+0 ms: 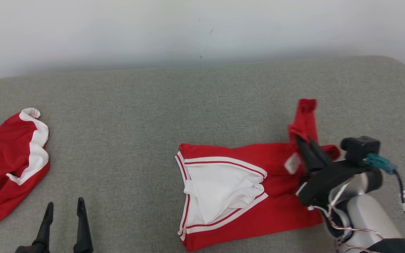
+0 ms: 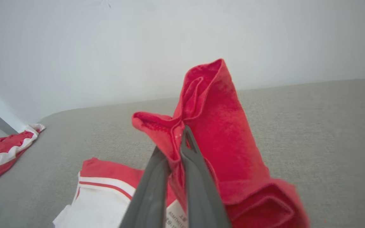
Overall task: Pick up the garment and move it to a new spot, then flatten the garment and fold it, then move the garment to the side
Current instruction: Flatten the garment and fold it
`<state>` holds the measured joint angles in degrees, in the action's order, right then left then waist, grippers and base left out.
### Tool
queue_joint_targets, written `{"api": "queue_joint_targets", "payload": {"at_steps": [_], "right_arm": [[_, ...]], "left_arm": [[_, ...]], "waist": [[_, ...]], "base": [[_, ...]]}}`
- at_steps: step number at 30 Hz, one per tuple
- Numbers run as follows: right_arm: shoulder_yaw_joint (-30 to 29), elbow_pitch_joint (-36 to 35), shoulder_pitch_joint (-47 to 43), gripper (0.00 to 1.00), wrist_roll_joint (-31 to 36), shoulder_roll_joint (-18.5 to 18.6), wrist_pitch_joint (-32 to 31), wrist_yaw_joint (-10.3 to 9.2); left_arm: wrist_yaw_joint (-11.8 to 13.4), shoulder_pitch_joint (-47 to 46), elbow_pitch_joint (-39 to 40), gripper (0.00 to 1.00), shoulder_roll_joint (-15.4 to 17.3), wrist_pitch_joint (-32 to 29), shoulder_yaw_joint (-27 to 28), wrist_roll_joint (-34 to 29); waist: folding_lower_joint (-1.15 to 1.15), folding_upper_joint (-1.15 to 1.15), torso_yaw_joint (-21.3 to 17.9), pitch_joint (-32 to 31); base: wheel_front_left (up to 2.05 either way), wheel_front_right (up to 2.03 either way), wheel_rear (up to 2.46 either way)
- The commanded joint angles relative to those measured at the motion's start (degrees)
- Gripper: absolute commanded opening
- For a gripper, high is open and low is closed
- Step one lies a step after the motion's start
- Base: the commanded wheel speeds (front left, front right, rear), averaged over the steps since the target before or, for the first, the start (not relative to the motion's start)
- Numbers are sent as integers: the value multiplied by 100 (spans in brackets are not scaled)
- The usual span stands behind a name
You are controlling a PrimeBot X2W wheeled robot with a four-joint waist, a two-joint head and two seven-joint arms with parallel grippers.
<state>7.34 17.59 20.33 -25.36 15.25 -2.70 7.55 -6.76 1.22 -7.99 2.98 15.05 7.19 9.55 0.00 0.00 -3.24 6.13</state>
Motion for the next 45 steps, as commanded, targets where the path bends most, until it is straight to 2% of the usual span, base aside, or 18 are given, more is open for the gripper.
{"api": "queue_joint_targets", "payload": {"at_steps": [1, 6, 11, 18, 24, 27, 31, 36, 45], "right_arm": [[141, -155, -87, 0, -45, -126, -72, -14], [565, -474, -182, 0, -5, -447, -275, -14], [835, -442, -139, 0, 74, -722, -300, -14], [1180, -139, -24, 0, 103, -990, -216, -14], [1337, 464, 129, 0, 325, -1128, -80, -14], [1420, 606, 205, 100, 269, -1181, 38, -14], [1487, 570, 266, 100, 263, -1195, 223, -14], [1457, 186, 339, 100, 345, -1033, 538, -14], [665, -750, -98, 100, 415, -666, 710, -14]], "left_arm": [[-19, -75, -24, 100, -10, 18, -19, -30], [-24, -188, -91, 100, -10, 18, -78, 35], [-46, -314, -213, 100, -12, 18, -143, 100], [-52, -425, -287, 100, -14, 18, -268, 207], [-21, -488, -344, 100, -13, 18, -377, 247], [-5, -514, -359, 100, -13, 18, -403, 269], [12, -488, -369, 100, -14, 18, -385, 247], [12, -416, -375, 100, -13, 18, -310, 212], [-4, -332, -317, 100, -13, 18, -211, 163]], "waist": [[0, 0, 77, 18], [0, 0, 249, 66], [0, 0, 415, 127], [0, 0, 610, 205], [0, 0, 734, 237], [0, 0, 769, 247], [0, 0, 750, 247], [0, 0, 634, 195], [0, 0, 420, 82]], "base": [[0, 0, 0], [0, 0, 0], [0, 0, 0], [0, 0, 0], [0, 0, 0], [0, 0, 0], [0, 0, 0], [0, 0, 0], [0, 0, 0]]}}
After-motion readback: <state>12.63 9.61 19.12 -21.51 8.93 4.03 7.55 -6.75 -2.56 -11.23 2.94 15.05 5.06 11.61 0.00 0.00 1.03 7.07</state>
